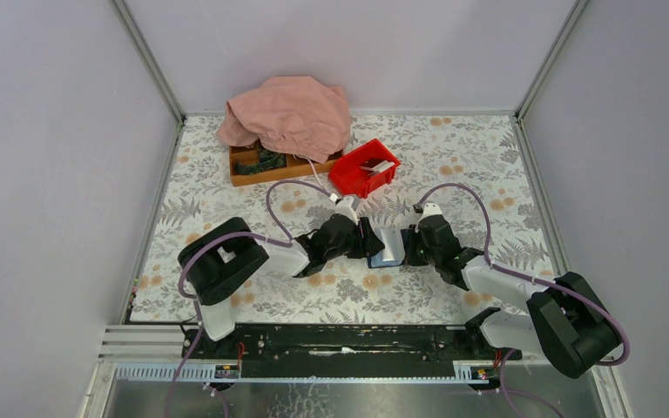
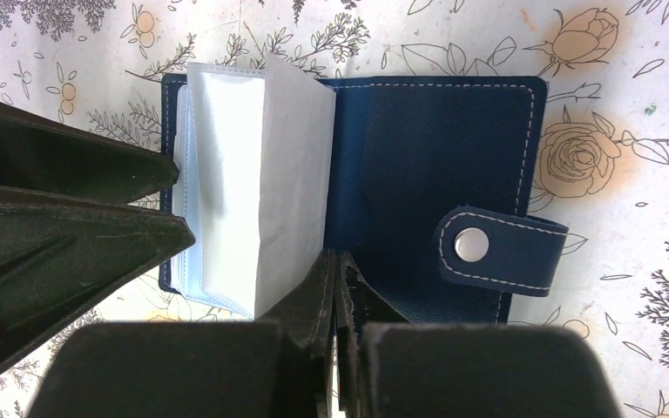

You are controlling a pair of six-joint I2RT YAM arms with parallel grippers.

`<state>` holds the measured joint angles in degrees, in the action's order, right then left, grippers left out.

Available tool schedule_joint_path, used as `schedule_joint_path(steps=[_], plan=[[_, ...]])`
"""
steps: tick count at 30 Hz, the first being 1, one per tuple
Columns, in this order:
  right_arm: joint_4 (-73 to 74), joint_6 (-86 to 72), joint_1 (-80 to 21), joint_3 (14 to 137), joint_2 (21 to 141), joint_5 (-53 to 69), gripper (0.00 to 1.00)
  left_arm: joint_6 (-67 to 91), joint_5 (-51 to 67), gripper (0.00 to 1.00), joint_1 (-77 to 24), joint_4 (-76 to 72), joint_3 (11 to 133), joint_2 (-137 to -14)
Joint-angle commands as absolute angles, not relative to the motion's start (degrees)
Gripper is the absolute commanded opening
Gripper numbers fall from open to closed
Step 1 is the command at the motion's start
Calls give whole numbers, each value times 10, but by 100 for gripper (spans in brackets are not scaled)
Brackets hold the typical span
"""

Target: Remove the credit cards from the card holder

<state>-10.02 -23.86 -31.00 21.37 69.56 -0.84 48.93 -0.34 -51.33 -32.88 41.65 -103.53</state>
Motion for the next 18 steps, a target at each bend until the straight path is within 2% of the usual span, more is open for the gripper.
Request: schedule_joint_path(steps=[1, 18], plan=[[-116, -240, -309, 232, 696, -14, 1, 486, 7, 56, -511, -341, 429, -1052], [-119, -240, -309, 232, 706, -8, 1, 504, 51, 56, -511, -366, 459, -1083]])
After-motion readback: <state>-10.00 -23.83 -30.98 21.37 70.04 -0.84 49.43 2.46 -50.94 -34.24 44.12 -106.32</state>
